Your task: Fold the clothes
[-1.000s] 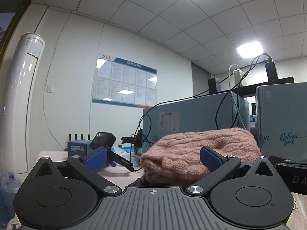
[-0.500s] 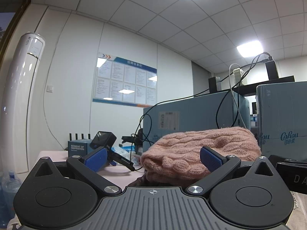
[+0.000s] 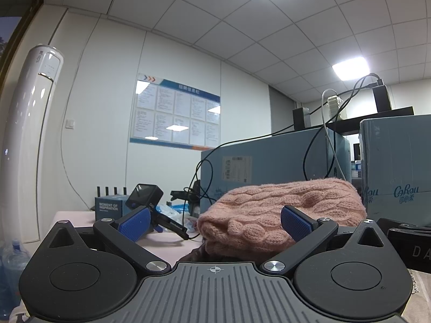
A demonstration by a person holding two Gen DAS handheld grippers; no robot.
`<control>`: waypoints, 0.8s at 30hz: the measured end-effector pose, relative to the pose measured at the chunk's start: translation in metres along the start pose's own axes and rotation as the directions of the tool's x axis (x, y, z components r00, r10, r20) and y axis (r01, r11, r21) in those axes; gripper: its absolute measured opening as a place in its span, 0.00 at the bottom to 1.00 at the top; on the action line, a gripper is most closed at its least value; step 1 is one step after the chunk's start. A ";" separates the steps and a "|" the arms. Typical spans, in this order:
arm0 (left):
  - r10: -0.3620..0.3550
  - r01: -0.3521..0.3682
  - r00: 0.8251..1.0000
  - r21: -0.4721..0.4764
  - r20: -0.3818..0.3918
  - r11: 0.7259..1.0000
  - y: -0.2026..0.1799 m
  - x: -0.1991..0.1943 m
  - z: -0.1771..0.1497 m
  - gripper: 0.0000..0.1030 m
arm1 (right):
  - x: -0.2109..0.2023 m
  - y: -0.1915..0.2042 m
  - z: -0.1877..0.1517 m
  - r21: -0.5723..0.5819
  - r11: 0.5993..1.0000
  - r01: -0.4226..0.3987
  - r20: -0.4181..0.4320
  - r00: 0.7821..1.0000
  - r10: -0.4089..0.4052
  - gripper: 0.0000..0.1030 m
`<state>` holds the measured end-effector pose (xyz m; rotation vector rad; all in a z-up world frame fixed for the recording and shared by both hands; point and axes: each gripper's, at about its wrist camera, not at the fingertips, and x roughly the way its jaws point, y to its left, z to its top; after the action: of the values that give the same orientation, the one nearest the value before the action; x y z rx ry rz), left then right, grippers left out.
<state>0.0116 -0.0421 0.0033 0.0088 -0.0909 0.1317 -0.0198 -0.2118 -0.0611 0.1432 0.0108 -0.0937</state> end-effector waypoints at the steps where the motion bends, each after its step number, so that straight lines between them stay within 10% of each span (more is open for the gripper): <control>1: 0.000 0.000 1.000 0.000 0.000 1.000 0.000 0.000 0.000 1.00 | 0.000 0.000 0.000 0.000 1.000 0.000 0.000 1.000 0.000 1.00; 24: -0.001 0.001 1.000 -0.001 -0.001 1.000 -0.001 0.003 0.001 1.00 | 0.001 -0.001 0.000 0.002 1.000 -0.005 -0.004 1.000 0.005 1.00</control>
<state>0.0147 -0.0428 0.0041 0.0078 -0.0897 0.1304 -0.0191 -0.2126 -0.0610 0.1450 0.0140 -0.0883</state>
